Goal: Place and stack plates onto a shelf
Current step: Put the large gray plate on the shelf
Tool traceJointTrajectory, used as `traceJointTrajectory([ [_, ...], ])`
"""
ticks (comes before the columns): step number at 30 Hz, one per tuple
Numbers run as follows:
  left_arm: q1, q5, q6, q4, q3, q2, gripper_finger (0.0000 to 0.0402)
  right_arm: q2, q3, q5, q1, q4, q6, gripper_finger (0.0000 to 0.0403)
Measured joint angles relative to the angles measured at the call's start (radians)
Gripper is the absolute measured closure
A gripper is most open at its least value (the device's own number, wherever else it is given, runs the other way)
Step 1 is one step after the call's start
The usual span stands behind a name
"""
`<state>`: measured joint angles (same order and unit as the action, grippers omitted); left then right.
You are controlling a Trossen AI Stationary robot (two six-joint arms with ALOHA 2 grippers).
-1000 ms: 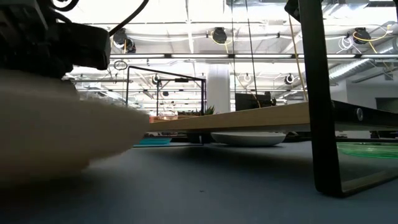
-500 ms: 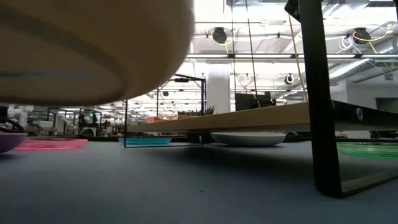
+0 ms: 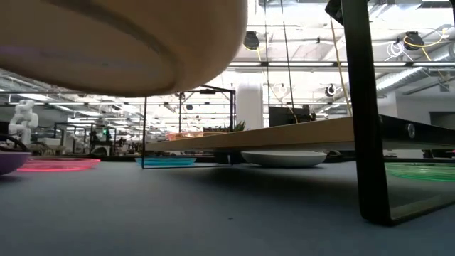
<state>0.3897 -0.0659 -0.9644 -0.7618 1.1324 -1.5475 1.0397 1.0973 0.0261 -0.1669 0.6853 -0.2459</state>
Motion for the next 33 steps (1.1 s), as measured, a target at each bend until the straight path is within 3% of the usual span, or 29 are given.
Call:
traceJointTrajectory([
  [8, -0.075, 0.04, -0.048, -0.056, 0.068, 0.001, 0.0394, 0.0, 0.0, 0.0, 0.0, 0.0, 0.005, 0.0399],
  [20, -0.166, 0.098, -0.198, -0.036, 0.071, 0.002, 0.0396, 0.0, 0.0, 0.001, 0.0, 0.0, 0.005, 0.0402],
  [33, -0.151, 0.359, -0.517, 0.089, 0.071, 0.001, 0.0396, 0.0, 0.0, 0.001, 0.0, 0.0, 0.007, 0.0403],
])
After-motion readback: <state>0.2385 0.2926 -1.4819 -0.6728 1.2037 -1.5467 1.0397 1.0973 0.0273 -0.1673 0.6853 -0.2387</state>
